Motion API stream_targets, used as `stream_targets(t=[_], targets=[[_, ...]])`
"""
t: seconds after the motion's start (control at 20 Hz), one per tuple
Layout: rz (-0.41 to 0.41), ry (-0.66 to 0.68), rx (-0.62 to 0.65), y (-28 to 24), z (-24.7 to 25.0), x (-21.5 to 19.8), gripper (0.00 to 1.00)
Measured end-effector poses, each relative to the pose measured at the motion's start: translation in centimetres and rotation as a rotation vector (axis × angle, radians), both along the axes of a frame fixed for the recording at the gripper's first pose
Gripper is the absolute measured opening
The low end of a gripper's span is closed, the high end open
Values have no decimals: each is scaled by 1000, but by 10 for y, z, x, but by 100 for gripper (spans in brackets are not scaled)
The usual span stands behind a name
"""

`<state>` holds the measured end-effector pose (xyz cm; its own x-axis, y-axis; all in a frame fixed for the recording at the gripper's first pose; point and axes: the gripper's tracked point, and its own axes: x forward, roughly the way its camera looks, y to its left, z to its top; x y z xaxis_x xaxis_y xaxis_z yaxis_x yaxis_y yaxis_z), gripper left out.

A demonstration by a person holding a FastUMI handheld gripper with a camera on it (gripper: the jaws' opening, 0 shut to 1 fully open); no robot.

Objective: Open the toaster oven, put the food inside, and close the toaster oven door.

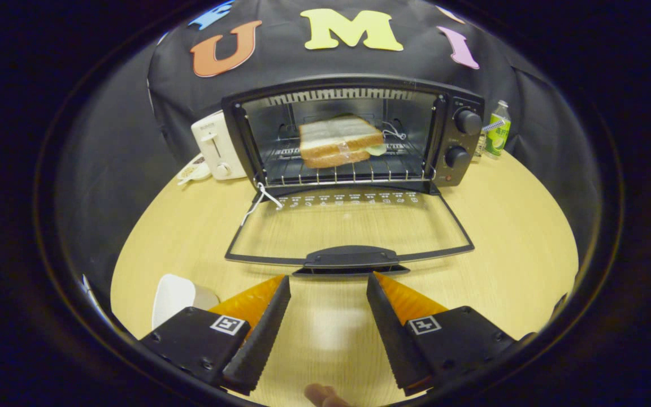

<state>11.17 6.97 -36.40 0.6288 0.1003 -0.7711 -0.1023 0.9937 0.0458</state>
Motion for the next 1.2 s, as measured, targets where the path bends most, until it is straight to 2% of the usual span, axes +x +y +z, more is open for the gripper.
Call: stream_targets(t=[0.1, 0.5, 0.95, 1.2], targets=[[-23, -20, -11, -5, -2, 4, 90], [-24, -131, -7, -1, 12, 12, 90], [-35, -368, 42, 4, 67, 33, 90], [-26, -494, -16, 8, 90, 46, 90]])
